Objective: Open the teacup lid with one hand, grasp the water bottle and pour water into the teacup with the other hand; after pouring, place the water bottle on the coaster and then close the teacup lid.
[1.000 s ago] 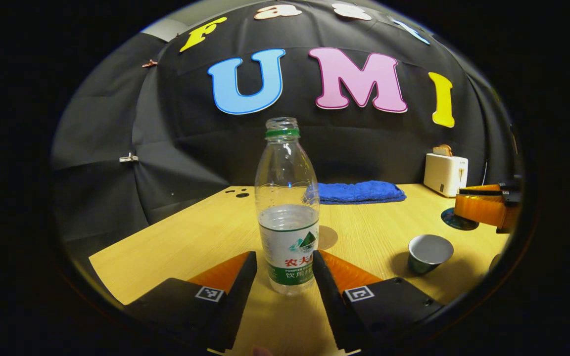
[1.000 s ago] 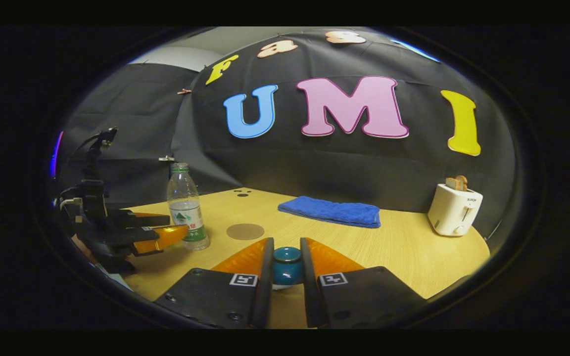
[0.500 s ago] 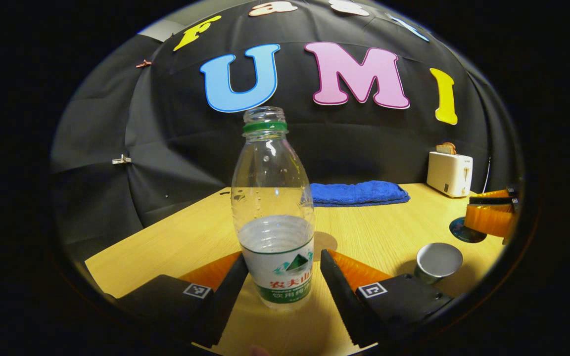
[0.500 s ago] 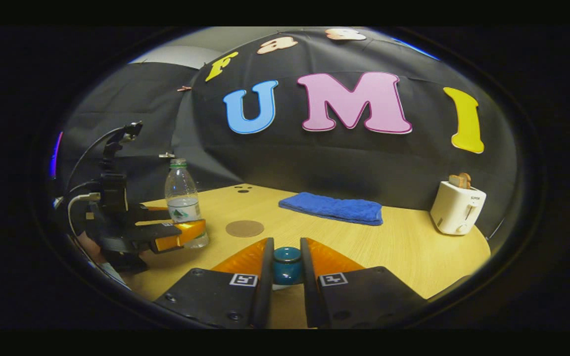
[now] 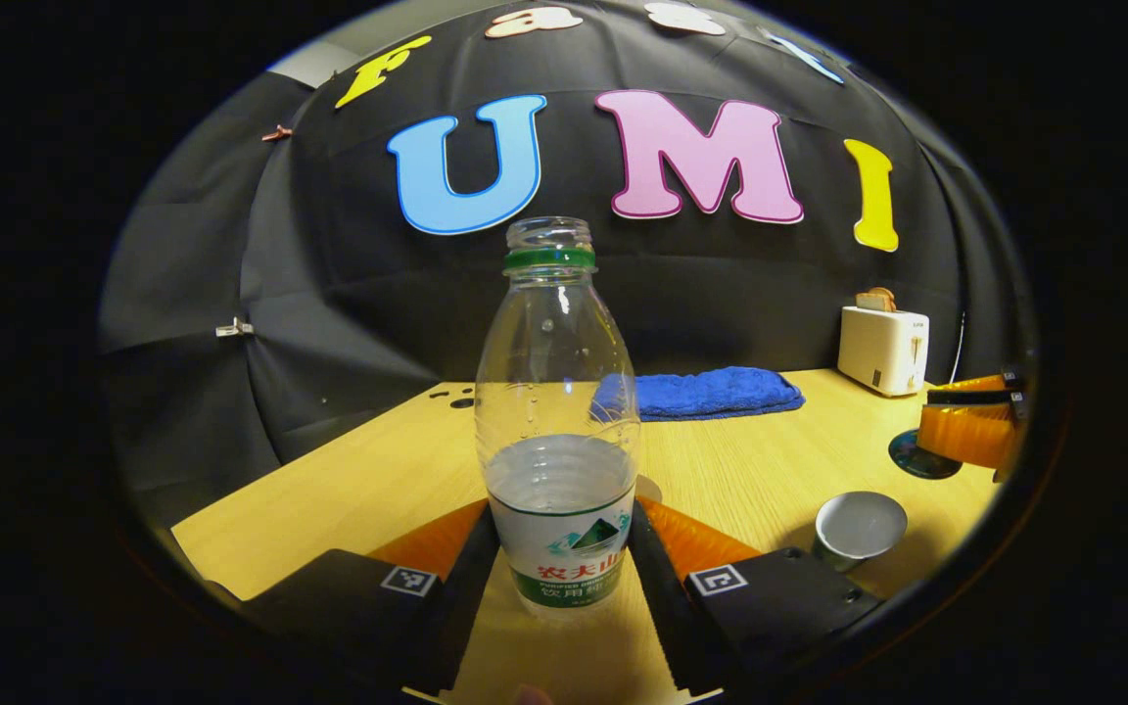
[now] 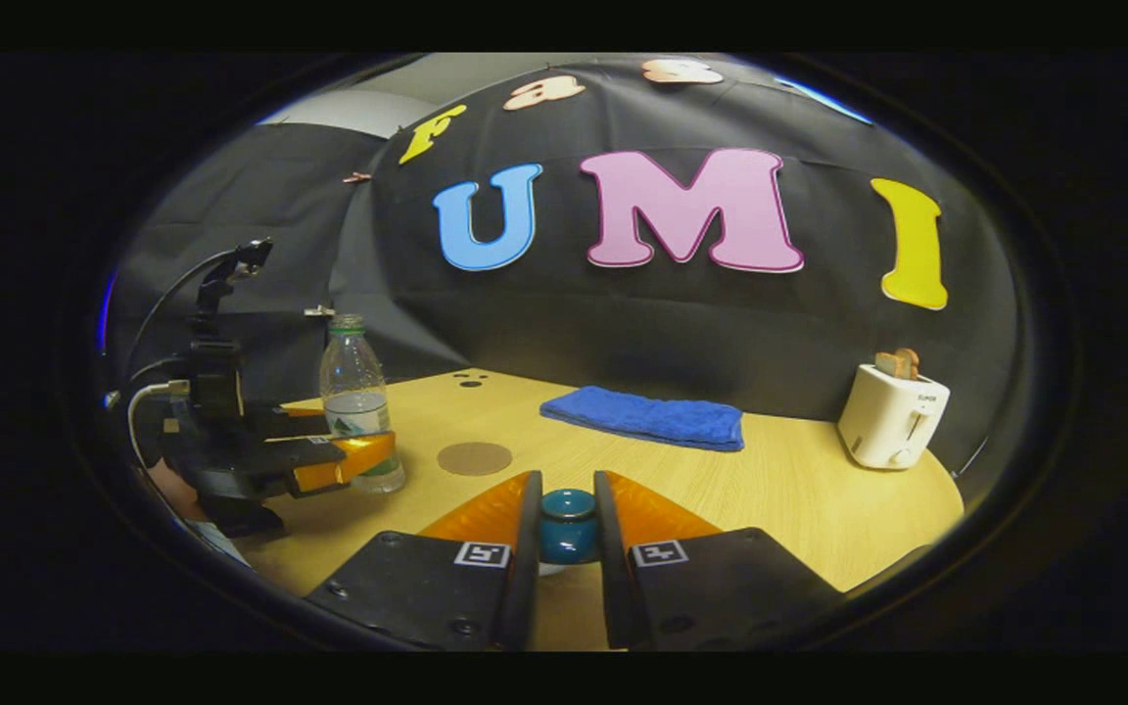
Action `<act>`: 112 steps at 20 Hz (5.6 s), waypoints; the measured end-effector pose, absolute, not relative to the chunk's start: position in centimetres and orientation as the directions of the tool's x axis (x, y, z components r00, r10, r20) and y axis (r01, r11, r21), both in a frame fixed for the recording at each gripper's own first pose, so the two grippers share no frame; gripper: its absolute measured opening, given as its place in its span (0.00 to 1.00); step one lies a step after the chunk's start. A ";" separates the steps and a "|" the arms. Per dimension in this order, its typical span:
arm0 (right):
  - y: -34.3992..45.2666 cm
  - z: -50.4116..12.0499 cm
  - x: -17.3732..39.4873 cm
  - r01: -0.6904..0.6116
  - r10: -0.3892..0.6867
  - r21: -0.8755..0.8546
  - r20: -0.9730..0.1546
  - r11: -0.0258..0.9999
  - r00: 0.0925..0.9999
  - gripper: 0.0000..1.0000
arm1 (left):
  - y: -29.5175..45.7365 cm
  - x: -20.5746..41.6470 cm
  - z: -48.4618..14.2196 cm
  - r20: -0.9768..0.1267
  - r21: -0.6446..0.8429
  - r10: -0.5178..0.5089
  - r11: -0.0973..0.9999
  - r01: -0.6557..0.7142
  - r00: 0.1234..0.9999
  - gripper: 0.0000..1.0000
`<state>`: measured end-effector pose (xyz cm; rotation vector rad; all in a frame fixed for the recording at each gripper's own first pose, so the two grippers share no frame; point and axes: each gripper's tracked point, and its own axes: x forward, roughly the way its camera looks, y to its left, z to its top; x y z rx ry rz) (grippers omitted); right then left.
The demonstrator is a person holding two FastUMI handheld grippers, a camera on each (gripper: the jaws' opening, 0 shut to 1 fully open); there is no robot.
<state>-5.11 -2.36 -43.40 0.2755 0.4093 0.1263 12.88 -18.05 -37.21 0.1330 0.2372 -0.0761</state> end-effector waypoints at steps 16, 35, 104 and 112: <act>-8.5 -43.2 -6.4 0.083 0.019 0.273 -0.351 0.958 0.936 0.31 | -19.0 13.6 -36.5 -0.212 0.848 -0.045 0.487 0.207 0.976 0.76; -12.6 -43.3 -9.9 0.145 -0.060 0.214 -0.361 0.966 0.931 0.36 | -23.2 13.3 -37.0 -0.182 0.981 -0.154 -0.097 0.168 0.971 0.76; -12.5 -41.6 -10.4 0.183 -0.112 0.192 -0.331 0.964 0.937 0.36 | -27.6 14.7 -27.8 -0.102 0.950 -0.356 0.241 0.197 0.929 0.76; -10.4 -41.4 -9.0 0.228 -0.159 0.161 -0.358 0.960 0.920 0.36 | -26.2 18.2 -26.0 -0.131 0.369 -0.418 0.821 0.436 0.899 0.76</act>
